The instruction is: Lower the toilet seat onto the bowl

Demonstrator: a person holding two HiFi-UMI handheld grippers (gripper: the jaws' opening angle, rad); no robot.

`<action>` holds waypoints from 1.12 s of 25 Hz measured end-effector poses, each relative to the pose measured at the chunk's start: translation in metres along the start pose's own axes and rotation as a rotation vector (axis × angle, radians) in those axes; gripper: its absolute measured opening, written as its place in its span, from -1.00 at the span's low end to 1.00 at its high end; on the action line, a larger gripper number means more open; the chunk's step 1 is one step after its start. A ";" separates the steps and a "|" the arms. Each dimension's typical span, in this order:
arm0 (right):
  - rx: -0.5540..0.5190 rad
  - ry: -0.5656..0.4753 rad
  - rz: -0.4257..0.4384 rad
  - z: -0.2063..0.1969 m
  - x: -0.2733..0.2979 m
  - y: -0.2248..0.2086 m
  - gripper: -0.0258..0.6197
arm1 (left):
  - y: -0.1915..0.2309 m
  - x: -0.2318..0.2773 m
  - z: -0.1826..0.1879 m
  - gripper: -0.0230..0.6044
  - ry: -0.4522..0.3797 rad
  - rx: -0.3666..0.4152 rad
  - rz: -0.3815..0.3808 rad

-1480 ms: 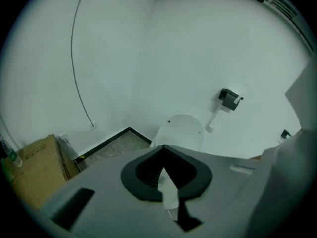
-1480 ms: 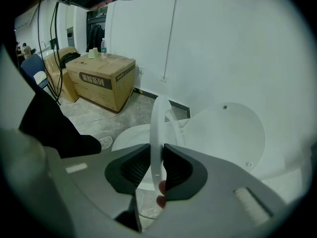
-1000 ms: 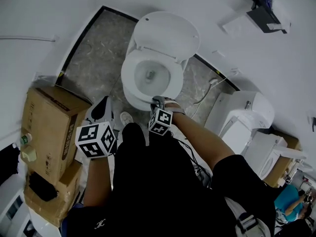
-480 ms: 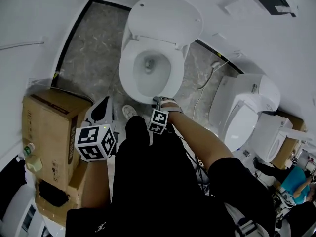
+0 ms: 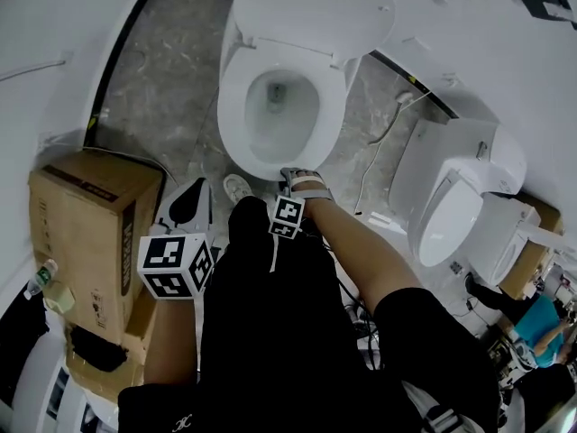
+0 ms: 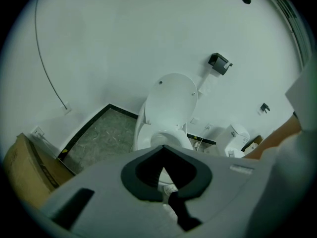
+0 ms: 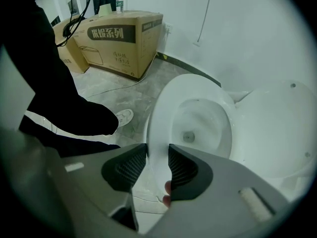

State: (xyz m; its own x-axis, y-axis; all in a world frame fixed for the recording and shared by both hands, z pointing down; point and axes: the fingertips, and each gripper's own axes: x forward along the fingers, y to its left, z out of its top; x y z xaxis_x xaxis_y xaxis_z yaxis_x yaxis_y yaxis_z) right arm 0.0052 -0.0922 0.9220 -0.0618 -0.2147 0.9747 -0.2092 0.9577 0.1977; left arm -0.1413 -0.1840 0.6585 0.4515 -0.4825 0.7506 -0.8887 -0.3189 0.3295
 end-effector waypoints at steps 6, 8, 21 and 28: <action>0.039 0.004 0.022 -0.006 0.036 0.013 -0.51 | 0.009 0.017 -0.025 -0.90 0.042 -0.006 -0.003; 0.058 0.017 0.035 -0.009 0.047 0.016 -0.51 | 0.014 0.021 -0.031 -0.90 0.049 -0.011 0.000; 0.187 0.036 0.095 -0.013 0.079 0.023 -0.72 | 0.026 0.050 -0.058 -0.90 0.096 -0.002 -0.011; 0.503 -0.009 0.113 -0.014 0.036 0.015 -0.90 | 0.013 0.040 -0.034 -0.90 0.058 0.024 -0.022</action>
State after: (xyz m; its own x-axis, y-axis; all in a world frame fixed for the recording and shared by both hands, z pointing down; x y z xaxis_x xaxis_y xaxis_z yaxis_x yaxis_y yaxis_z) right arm 0.0133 -0.0831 0.9609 -0.1192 -0.1184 0.9858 -0.6439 0.7650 0.0141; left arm -0.1377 -0.1797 0.7126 0.4649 -0.4276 0.7752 -0.8761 -0.3485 0.3332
